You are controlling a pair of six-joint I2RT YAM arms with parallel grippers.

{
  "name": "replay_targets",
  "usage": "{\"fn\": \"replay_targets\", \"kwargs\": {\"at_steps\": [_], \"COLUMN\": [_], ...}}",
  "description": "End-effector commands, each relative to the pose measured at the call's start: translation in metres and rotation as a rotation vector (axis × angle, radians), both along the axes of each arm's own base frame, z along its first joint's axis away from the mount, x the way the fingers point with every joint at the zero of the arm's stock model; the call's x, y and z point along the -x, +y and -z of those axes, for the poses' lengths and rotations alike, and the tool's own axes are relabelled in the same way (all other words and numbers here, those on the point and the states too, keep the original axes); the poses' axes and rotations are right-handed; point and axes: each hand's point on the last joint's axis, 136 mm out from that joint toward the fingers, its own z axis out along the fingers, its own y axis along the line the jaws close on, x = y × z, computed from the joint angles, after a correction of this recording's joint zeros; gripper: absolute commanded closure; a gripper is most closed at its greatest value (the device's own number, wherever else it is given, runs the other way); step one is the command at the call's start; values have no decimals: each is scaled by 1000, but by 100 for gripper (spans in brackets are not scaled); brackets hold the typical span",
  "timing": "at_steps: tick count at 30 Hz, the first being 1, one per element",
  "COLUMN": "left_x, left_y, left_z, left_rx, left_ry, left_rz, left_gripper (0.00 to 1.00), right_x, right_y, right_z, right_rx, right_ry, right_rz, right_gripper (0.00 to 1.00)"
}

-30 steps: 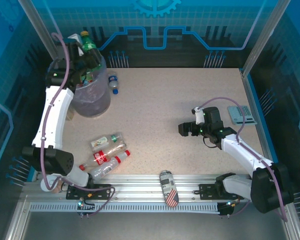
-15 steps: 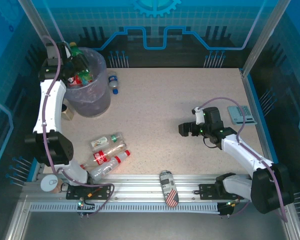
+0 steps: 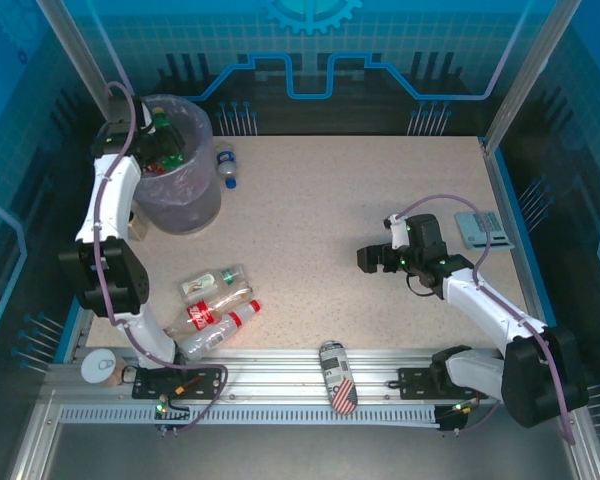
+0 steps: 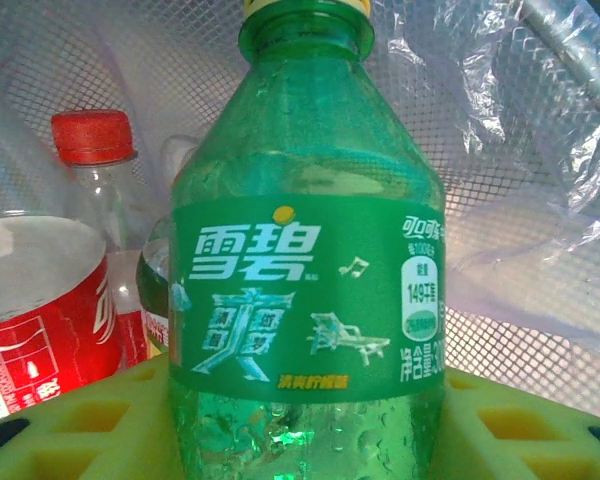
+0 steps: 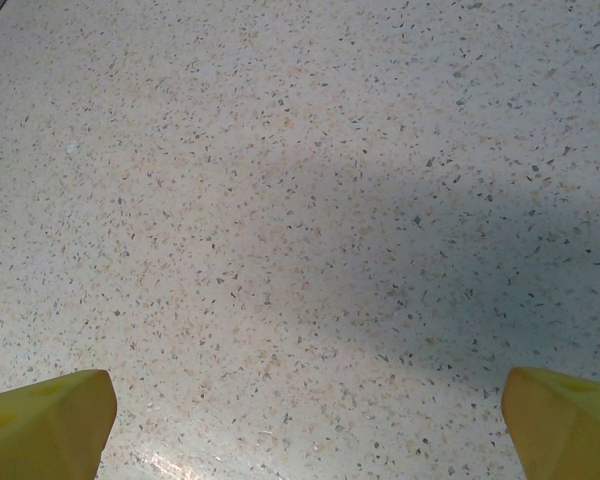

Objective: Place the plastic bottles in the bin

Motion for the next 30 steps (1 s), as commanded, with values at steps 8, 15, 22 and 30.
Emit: {"fn": "replay_targets", "kwargs": {"at_steps": [8,15,22,30], "left_x": [3,7,16,43], "left_y": [3,2,3,2], "left_z": [30,6,-34,-98], "left_rx": [7,-5,-28,-86], "left_ry": [86,29,-92,-232], "left_rz": [17,17,-17,-52], "left_gripper": [47,4,1,1], "right_x": [-3,-5,-5,-9], "right_y": [-3,0,3,9], "right_z": [-9,-8,-11,-16], "right_rx": [-8,-16,-21,-27], "right_ry": [-14,-10,-8,-16], "right_rz": [18,12,1,-13], "right_gripper": [0,0,0,0]}}
